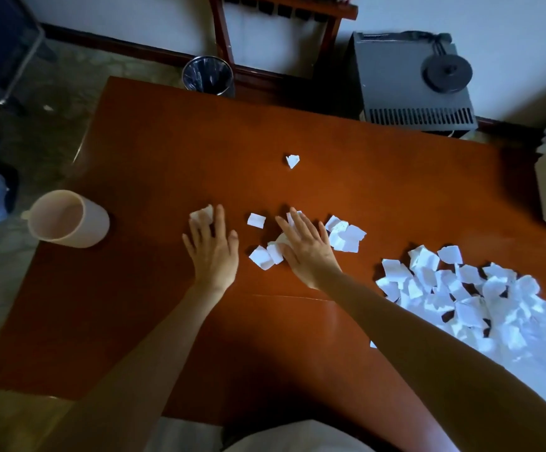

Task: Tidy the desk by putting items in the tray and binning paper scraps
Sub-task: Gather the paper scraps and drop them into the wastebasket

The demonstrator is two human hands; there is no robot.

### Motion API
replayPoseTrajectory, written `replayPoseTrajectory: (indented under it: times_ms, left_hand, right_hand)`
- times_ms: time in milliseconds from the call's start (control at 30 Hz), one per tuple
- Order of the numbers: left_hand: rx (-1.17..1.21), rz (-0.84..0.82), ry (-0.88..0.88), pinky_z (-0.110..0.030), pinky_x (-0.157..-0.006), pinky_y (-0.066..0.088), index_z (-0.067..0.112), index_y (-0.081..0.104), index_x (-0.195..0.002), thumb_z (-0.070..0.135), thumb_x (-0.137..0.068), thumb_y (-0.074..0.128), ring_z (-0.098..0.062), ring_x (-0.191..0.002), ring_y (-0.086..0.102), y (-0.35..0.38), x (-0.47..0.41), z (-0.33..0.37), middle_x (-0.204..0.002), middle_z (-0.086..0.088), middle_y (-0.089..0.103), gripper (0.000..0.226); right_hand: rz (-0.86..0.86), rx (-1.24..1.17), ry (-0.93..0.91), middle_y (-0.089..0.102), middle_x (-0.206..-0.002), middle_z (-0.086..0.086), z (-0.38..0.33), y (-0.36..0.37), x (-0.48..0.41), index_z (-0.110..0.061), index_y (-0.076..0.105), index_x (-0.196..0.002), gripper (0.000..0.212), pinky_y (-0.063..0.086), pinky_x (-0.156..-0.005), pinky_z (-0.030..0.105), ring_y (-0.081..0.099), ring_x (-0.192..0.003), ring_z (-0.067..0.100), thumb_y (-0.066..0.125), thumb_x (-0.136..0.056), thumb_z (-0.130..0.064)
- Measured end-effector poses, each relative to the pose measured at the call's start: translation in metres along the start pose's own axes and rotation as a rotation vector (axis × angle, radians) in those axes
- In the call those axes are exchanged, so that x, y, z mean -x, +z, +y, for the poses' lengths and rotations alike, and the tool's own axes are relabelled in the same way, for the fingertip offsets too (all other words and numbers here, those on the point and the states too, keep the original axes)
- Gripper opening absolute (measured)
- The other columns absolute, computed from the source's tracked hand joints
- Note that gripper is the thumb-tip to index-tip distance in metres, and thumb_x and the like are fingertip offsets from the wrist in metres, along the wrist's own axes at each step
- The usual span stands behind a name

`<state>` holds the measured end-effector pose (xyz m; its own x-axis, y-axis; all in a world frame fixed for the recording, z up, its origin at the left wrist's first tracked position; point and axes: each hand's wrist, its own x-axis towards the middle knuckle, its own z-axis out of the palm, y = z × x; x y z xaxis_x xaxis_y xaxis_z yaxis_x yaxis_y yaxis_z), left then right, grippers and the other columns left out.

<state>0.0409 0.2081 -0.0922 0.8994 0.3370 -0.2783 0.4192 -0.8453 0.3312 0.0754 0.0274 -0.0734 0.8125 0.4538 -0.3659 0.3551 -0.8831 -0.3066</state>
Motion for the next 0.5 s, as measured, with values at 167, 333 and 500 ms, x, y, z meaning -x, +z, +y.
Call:
replayPoseTrajectory:
  times_ms: [167, 333, 500]
  left_hand:
    - [-0.056, -0.082, 0.309, -0.061, -0.111, 0.017, 0.026, 0.034, -0.145, 0.046, -0.089, 0.017, -0.039, -0.142, 0.024, 0.023, 0.016, 0.04, -0.153, -0.013, 0.03, 0.061]
    - [-0.168, -0.131, 0.427, -0.059, -0.104, 0.033, 0.024, 0.046, -0.138, 0.035, -0.091, 0.028, -0.035, -0.135, 0.041, 0.054, 0.031, 0.074, -0.146, -0.013, 0.044, 0.051]
    - [-0.062, -0.273, 0.613, -0.048, -0.115, 0.004, 0.024, 0.034, -0.145, 0.045, -0.091, 0.015, -0.03, -0.145, 0.022, 0.059, 0.037, 0.111, -0.154, -0.009, 0.03, 0.061]
  right_hand:
    - [0.089, 0.063, 0.095, -0.004, -0.16, 0.005, 0.019, -0.002, 0.014, -0.026, 0.011, -0.15, 0.052, -0.004, -0.118, 0.05, -0.003, -0.148, 0.026, 0.029, -0.101, -0.027]
    - [0.095, -0.004, 0.215, 0.006, -0.16, 0.006, 0.052, 0.002, 0.03, -0.025, 0.018, -0.149, 0.05, 0.002, -0.118, 0.05, 0.005, -0.148, 0.026, 0.029, -0.1, -0.021]
    - [0.215, -0.096, 0.375, 0.021, -0.156, 0.011, 0.078, -0.005, 0.037, -0.015, 0.035, -0.144, 0.061, 0.008, -0.117, 0.051, 0.018, -0.146, 0.03, 0.009, -0.091, -0.033]
